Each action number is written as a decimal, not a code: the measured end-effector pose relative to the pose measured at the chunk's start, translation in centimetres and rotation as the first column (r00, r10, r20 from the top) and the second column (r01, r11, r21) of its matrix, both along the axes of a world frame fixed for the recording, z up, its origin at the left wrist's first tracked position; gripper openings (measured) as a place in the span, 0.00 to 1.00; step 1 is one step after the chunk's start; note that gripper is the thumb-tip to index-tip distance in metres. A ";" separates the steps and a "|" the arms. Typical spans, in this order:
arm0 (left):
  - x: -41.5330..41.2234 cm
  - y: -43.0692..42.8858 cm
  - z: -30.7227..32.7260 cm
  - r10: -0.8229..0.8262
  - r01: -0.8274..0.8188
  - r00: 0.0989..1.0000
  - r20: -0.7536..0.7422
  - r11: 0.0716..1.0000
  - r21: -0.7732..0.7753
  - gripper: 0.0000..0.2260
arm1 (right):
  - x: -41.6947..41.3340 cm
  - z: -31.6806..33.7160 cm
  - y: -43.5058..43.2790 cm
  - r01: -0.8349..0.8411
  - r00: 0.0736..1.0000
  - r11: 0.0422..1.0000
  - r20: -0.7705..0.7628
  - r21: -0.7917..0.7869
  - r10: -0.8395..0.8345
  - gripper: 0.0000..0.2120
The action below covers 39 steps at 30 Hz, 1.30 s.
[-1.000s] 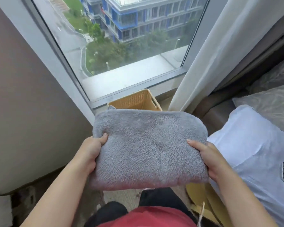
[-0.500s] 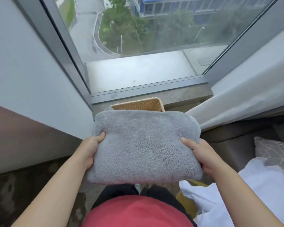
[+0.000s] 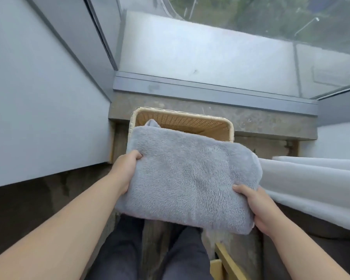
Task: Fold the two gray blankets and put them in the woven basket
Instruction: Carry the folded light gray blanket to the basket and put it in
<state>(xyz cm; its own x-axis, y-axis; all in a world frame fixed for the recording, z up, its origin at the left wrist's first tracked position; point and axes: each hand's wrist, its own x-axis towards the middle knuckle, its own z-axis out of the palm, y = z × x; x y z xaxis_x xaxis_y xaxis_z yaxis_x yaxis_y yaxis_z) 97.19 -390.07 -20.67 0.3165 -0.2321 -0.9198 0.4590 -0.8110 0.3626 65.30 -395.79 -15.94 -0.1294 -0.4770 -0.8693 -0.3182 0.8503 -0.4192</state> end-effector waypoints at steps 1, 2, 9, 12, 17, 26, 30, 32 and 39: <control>-0.1 -0.6 -1.8 0.000 0.000 0.999 0.037 1.000 -0.009 0.09 | 0.3 -2.3 -0.9 0.004 1.000 1.000 -0.009 0.009 -0.003 0.13; -0.3 -1.2 -3.6 0.007 -0.006 0.998 0.068 1.000 -0.015 0.10 | 0.5 -4.6 -1.7 0.015 1.000 1.000 -0.024 0.014 -0.015 0.12; -2.7 -4.3 -16.9 0.109 -0.103 0.971 0.213 0.994 -0.042 0.10 | 4.3 -19.9 -5.2 0.031 0.991 0.999 -0.128 -0.021 -0.034 0.12; -3.1 -5.2 -22.2 0.078 -0.084 0.958 0.275 0.996 0.011 0.07 | 5.3 -24.7 -6.1 -0.004 0.986 1.000 -0.167 0.006 0.005 0.09; -1.9 -5.1 -31.6 0.161 -0.183 0.938 0.306 0.982 0.046 0.11 | 5.2 -33.1 -6.8 -0.057 0.980 0.995 -0.194 -0.080 0.041 0.05; -2.3 -5.8 -43.4 -0.004 -0.117 0.896 0.444 0.963 0.243 0.18 | 5.0 -45.7 -6.6 -0.121 0.940 0.980 -0.336 -0.159 0.061 0.09; -2.4 -5.8 -42.0 -0.147 -0.019 0.824 0.547 0.958 0.286 0.19 | 4.9 -45.5 -6.0 -0.348 0.857 0.935 -0.428 -0.068 0.288 0.09; -3.1 -5.7 -39.6 -0.163 0.011 0.752 0.639 0.972 0.234 0.19 | 5.5 -43.8 -5.4 -0.406 0.813 0.908 -0.496 -0.107 0.305 0.15; -8.4 -6.1 -34.6 -0.603 0.728 0.254 0.756 0.634 0.261 0.24 | 9.0 -39.2 -4.3 -0.901 0.418 0.282 -0.829 -0.328 0.372 0.29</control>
